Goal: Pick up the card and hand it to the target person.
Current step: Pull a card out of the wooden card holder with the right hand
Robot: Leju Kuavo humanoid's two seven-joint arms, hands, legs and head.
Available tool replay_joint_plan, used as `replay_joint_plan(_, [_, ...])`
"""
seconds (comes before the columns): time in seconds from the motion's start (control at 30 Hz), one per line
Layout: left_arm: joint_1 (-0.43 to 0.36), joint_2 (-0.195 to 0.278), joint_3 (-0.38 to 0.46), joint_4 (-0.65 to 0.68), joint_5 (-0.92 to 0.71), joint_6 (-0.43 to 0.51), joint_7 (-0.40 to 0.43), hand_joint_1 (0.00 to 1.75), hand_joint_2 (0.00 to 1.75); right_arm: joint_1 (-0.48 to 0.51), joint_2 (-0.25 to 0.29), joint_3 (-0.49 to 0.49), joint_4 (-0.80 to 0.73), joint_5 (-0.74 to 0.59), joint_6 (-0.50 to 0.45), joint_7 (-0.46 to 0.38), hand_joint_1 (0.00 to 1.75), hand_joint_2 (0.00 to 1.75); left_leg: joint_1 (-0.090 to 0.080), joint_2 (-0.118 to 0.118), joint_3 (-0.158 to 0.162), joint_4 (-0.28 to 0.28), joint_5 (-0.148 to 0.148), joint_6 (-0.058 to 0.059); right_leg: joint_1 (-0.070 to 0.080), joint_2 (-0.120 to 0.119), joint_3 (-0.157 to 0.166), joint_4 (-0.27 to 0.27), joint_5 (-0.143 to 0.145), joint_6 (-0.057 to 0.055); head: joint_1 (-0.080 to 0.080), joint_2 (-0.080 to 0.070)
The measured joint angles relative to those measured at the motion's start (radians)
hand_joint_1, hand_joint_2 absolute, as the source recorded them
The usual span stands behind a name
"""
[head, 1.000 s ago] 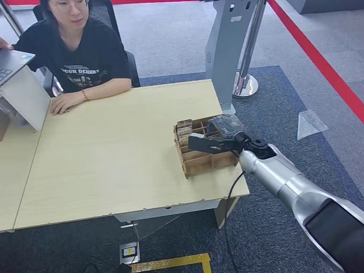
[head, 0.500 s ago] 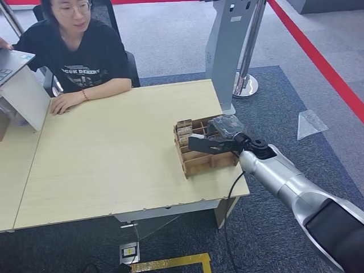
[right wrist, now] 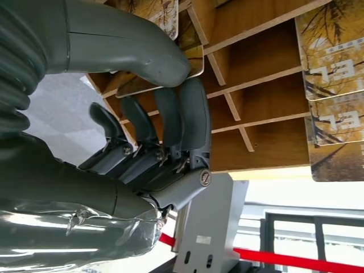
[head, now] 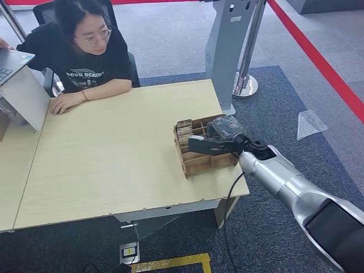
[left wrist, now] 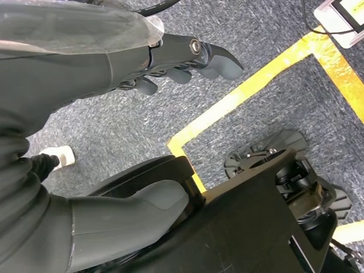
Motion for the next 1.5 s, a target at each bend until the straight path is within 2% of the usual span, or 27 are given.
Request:
replay_joint_plan(0.43, [0.001, 0.000, 0.000, 0.000, 0.000, 0.001, -0.003, 0.00, 1.75, -0.004, 0.000, 0.003, 0.001, 0.001, 0.012, -0.011, 1.75, 1.75, 0.000, 0.000, 0.001, 0.000, 0.000, 0.000, 0.000, 0.000, 0.001, 0.000, 0.000, 0.000, 0.000, 0.000])
replay_joint_plan(0.73, [0.001, 0.001, 0.000, 0.000, -0.003, -0.007, -0.003, 0.00, 1.75, -0.040, -0.023, 0.004, -0.022, -0.059, 0.153, -0.084, 1.75, 1.75, 0.000, 0.000, 0.001, 0.000, 0.000, 0.000, 0.000, 0.000, 0.001, 0.000, 0.000, 0.000, 0.000, 0.000])
replay_joint_plan(0.93, [0.000, 0.001, 0.000, 0.000, -0.006, -0.012, -0.005, 0.00, 1.75, -0.088, -0.069, 0.004, -0.084, -0.124, 0.258, -0.078, 1.75, 1.75, 0.000, 0.000, 0.001, 0.001, 0.000, 0.000, 0.000, 0.000, 0.000, 0.000, 0.000, 0.000, 0.000, 0.000])
replay_joint_plan(1.27, [-0.005, 0.001, 0.000, 0.000, -0.020, -0.022, -0.006, 0.00, 1.75, -0.198, -0.189, 0.002, -0.236, -0.276, 0.405, -0.018, 1.75, 1.75, -0.001, 0.000, 0.000, 0.001, 0.000, 0.000, 0.000, 0.000, 0.000, 0.000, 0.001, 0.000, 0.000, 0.000])
replay_joint_plan(1.5, [-0.009, 0.001, 0.000, 0.000, -0.021, -0.024, -0.009, 0.00, 1.75, -0.268, -0.246, 0.003, -0.311, -0.357, 0.418, 0.004, 1.75, 1.75, 0.000, 0.000, 0.000, 0.001, 0.000, 0.000, 0.000, 0.000, 0.000, 0.000, 0.001, 0.000, 0.000, 0.000])
